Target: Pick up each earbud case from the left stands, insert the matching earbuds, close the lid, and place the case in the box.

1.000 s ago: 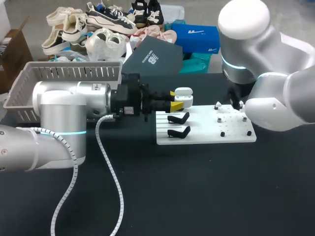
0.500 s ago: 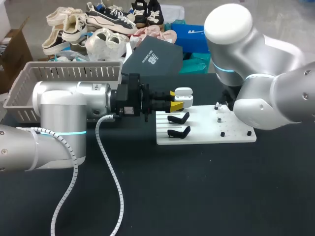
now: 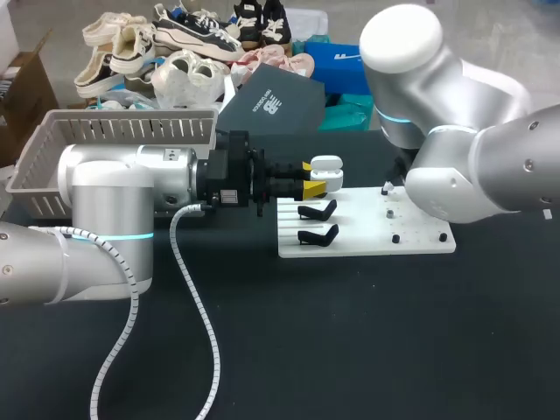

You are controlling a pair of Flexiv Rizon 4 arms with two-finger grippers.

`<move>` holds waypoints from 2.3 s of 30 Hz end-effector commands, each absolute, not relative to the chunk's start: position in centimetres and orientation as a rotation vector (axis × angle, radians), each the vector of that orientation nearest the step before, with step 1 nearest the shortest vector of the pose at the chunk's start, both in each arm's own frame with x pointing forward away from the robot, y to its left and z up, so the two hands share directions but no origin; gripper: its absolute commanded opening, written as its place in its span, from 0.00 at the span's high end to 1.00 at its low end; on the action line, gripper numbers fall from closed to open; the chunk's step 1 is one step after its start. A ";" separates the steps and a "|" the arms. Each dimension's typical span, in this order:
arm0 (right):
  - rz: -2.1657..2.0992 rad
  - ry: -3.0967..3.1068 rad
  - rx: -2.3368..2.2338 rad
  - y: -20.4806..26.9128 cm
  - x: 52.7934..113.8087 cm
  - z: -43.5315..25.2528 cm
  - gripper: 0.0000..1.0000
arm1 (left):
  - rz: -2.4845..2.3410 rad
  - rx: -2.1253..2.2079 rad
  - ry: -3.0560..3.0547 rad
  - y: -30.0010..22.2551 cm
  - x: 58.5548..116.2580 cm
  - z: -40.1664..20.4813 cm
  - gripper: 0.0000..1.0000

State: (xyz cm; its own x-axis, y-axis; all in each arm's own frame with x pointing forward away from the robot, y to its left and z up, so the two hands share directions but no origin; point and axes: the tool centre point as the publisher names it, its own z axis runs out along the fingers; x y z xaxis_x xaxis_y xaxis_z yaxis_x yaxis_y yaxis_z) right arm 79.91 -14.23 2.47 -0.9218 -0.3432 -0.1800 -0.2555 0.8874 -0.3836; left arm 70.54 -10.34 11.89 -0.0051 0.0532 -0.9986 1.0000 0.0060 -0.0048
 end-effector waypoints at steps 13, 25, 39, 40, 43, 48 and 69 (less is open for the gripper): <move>-0.517 2.822 -0.438 -14.7 79.9 2.2 0.61 | -1.185 1.243 1.253 -10.4 70.6 11.8 1.00; -0.516 2.825 -0.449 -14.5 79.9 2.0 0.67 | -1.185 1.243 1.253 -10.4 70.6 11.8 1.00; -0.545 2.804 -0.453 -14.4 79.6 2.4 0.88 | -1.185 1.243 1.253 -10.4 70.6 11.8 1.00; -0.546 2.802 -0.452 -14.4 79.6 2.5 0.95 | -1.185 1.243 1.253 -10.4 70.6 11.8 1.00; -0.546 2.801 -0.450 -14.4 79.5 2.6 1.00 | -1.185 1.243 1.253 -10.4 70.6 11.8 1.00; -0.547 2.799 -0.446 -14.5 79.1 2.8 1.00 | -1.185 1.243 1.253 -10.4 70.6 11.8 1.00; -0.413 2.533 -0.478 -11.2 71.5 16.2 1.00 | -1.185 1.243 1.253 -10.4 70.6 11.8 1.00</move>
